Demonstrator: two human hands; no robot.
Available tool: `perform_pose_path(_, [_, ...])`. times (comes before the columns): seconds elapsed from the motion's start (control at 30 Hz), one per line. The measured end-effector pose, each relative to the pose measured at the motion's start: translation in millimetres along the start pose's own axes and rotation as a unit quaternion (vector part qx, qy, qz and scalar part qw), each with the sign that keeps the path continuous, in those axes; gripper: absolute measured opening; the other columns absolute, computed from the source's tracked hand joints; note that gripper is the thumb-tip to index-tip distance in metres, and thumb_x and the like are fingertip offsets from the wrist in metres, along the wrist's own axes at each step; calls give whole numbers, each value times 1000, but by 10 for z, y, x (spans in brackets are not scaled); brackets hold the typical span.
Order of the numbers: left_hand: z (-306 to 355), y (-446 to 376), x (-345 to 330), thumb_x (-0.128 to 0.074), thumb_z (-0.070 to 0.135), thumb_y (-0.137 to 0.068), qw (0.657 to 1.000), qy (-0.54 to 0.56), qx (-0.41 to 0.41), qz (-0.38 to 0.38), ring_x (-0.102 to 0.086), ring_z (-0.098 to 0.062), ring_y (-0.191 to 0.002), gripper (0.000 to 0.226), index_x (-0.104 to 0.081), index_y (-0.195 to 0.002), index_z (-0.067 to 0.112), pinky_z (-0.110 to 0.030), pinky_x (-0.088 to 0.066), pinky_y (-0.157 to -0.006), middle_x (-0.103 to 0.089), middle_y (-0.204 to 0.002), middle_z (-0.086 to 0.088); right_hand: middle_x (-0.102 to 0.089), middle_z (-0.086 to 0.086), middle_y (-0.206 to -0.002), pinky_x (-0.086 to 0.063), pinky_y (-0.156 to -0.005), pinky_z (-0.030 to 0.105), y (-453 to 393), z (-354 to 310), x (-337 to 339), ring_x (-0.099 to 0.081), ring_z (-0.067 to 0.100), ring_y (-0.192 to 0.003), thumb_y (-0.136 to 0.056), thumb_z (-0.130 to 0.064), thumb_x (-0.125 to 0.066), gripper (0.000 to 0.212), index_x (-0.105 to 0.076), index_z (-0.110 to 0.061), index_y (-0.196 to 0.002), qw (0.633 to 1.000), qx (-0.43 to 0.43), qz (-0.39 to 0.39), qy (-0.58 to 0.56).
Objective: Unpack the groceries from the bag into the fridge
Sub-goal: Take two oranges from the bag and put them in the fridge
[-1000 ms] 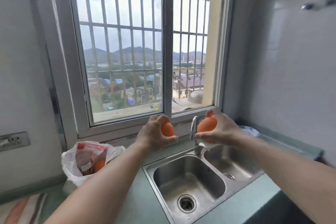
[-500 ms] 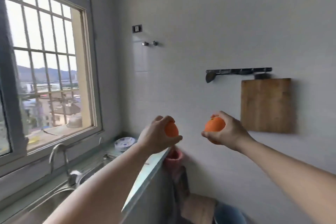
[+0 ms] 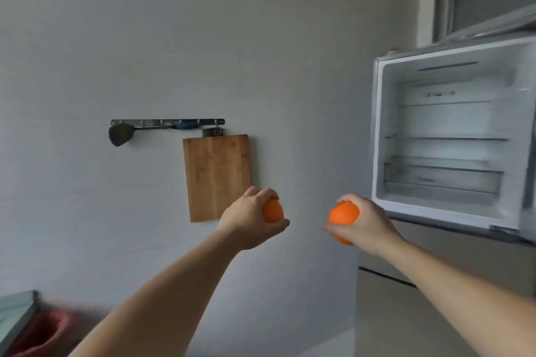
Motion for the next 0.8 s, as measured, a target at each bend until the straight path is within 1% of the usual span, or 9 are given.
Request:
perform_pose_path(0.1, [213,-494,-387,-66,62,-75,998,45,-53,-5,-54,-16,-99,54,-47,-121,39,-35,-54,-83,-49,-118,13,-57,-2,-107,-40,-72,26,-195,343,321,-54,18,-91,-64,-37,-86,48,-58,-28,-103,997,-36,46,46])
perform_pose_path(0.2, [383,-953,-783,-66,61,-75,990,97,-99,-35,-54,-16,-99,53,-47,-120,39,-35,-55,-81,-48,-117,13,-57,-5,-108,-46,-79,30,-347,596,609,-55,18,-94,-63,-41,-84,51,-59,-29,-105,989,-69,98,87])
perform_pose_path(0.37, [690,-1483,-1319,-65,62,-77,971,163,-153,-80,-54,-18,-100,53,-46,-120,39,-36,-56,-82,-46,-116,13,-54,-5,-113,-49,-86,34,-528,933,920,-54,18,-99,-64,-46,-83,52,-56,-33,-107,974,-116,130,144])
perform_pose_path(0.47, [888,-1676,-1610,-63,62,-78,960,188,-179,-105,-53,-18,-99,51,-46,-120,40,-36,-55,-84,-46,-116,13,-54,-5,-112,-46,-81,30,-577,1097,1068,-54,17,-98,-66,-46,-82,50,-56,-32,-107,965,-136,164,152])
perform_pose_path(0.6, [1127,-1909,-1938,-62,61,-79,950,216,-196,-115,-55,-17,-97,46,-50,-117,39,-34,-54,-82,-49,-114,12,-56,-6,-109,-42,-74,25,-635,1356,1196,-55,16,-95,-68,-49,-80,49,-56,-32,-106,958,-155,195,141])
perform_pose_path(0.8, [1613,-2141,-2428,-62,60,-79,932,242,-227,-144,-54,-14,-97,44,-50,-116,39,-30,-51,-82,-49,-112,14,-55,-6,-110,-43,-77,28,-770,1850,1475,-54,17,-96,-69,-50,-80,49,-55,-31,-108,948,-181,221,143])
Point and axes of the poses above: each hand's wrist, its own y-axis away from the middle knuckle, its own x-axis out of the back of the hand, z = x × y, the point moved 10 cm from there along -y, towards the middle knuckle
